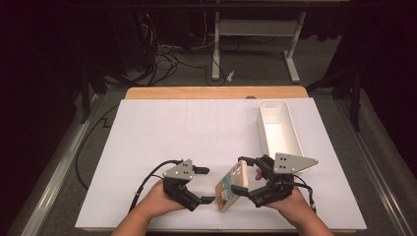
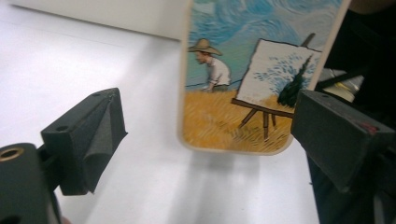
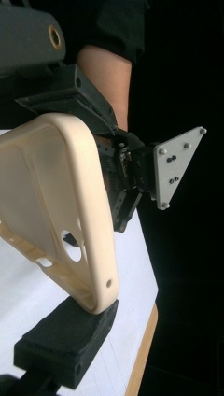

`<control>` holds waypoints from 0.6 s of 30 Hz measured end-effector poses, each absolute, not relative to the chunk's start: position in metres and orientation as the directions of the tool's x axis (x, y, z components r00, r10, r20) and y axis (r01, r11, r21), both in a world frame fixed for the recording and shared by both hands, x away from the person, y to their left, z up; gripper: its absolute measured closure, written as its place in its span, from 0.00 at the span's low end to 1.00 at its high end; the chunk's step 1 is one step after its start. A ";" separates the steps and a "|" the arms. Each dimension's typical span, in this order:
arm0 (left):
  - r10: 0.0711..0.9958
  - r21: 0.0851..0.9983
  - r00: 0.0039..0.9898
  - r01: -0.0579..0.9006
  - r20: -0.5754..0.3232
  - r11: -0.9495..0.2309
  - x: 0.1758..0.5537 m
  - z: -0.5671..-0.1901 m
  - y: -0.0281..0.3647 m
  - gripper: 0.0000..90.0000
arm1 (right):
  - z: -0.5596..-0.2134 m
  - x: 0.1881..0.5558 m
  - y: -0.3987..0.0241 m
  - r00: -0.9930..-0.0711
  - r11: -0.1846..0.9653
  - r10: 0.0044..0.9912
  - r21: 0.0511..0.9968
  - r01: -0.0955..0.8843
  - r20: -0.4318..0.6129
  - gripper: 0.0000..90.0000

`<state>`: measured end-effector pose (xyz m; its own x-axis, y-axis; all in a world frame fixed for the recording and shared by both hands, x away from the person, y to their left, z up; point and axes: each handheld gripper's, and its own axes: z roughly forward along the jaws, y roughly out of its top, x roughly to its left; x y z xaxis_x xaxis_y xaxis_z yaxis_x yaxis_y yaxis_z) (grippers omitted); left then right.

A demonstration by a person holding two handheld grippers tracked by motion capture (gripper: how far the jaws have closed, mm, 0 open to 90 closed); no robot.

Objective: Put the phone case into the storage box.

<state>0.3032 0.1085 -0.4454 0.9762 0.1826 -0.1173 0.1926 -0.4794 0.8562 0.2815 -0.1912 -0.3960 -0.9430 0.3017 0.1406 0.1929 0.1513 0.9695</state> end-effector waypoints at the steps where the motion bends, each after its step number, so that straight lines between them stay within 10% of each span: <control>1: 0.201 0.856 0.973 0.197 -0.111 -0.478 0.303 -0.445 0.111 0.13 | -0.396 0.282 -0.192 -0.943 0.151 0.303 0.970 0.192 0.139 0.16; 18: 0.474 0.861 0.876 0.306 -0.088 -0.407 0.301 -0.448 0.187 0.13 | -0.394 0.282 -0.198 -0.933 0.151 0.338 0.972 0.181 0.121 0.16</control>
